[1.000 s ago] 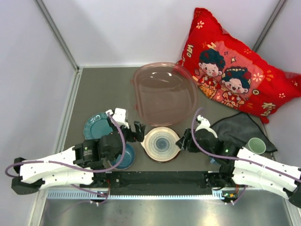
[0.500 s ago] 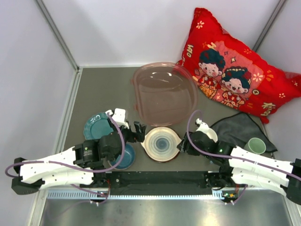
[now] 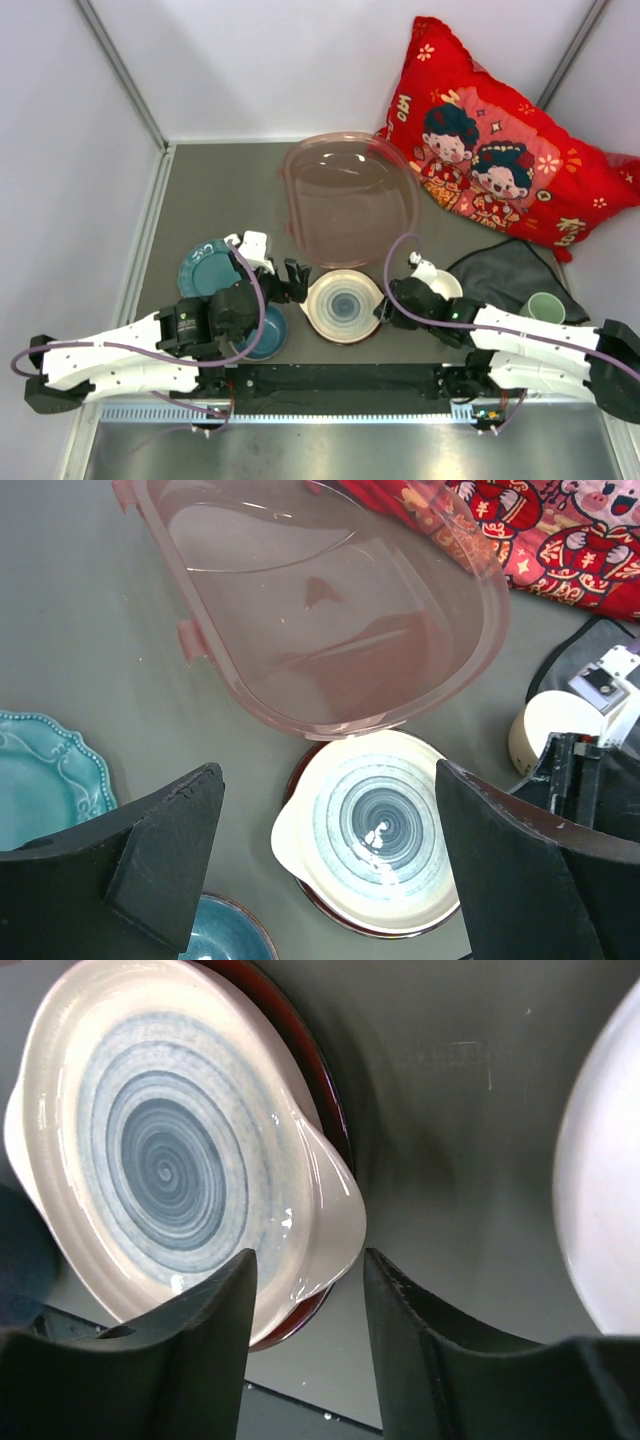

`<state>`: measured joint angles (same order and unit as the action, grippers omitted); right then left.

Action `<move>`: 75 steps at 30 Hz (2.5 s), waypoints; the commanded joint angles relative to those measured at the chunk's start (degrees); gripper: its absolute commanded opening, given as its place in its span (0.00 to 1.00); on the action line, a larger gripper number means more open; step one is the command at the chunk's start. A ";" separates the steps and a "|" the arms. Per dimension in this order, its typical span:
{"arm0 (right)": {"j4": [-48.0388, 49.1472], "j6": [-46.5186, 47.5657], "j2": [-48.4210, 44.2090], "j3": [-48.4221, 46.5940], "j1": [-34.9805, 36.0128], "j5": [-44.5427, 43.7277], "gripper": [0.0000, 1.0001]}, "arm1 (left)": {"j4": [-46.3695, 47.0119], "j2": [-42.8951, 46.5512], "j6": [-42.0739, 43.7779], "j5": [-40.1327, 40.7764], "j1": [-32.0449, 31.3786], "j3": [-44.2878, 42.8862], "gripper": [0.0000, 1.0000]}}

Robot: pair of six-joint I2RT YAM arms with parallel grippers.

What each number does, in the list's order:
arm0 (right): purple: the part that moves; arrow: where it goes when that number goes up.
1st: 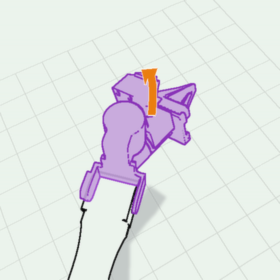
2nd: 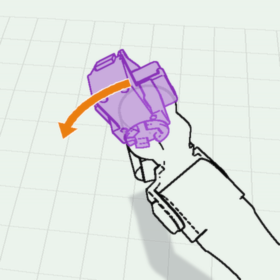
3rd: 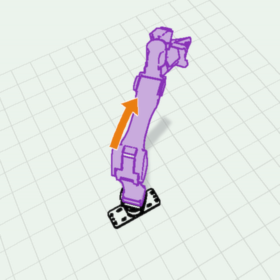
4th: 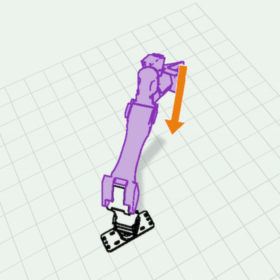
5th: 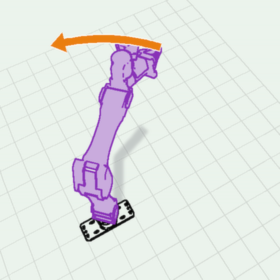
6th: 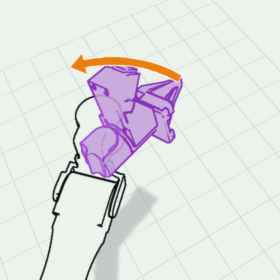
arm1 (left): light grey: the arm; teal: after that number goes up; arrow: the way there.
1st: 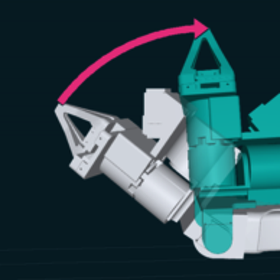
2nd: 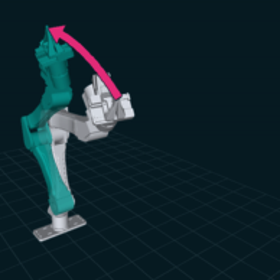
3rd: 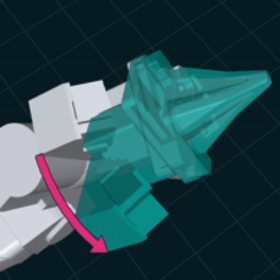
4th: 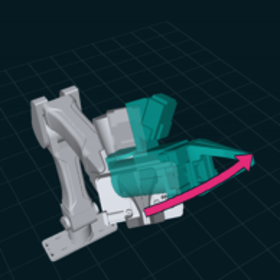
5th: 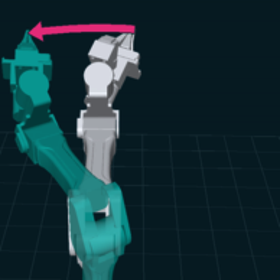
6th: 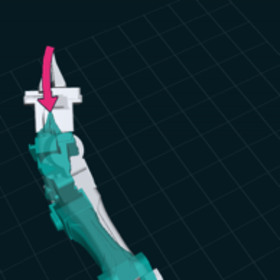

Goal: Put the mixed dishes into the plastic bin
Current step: Pick up the plate at the center of the board.

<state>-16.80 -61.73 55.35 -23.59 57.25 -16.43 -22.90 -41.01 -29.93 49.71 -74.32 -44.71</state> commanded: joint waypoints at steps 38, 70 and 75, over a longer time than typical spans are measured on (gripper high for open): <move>-5.79 -5.06 -20.44 4.61 0.49 -5.46 0.00 | 4.88 -0.47 -1.44 -1.29 -0.12 2.69 0.91; -20.55 -6.73 -49.37 4.08 0.40 -10.47 0.00 | 12.17 -3.90 -11.55 -7.96 -0.12 12.88 0.90; -22.49 -7.70 -53.15 4.17 0.49 -11.26 0.00 | 15.41 -5.30 -13.31 -10.07 -0.03 14.91 0.90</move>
<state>-41.41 -67.68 5.50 -16.40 57.25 -25.52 -13.41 -45.63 -40.75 41.74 -74.30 -31.03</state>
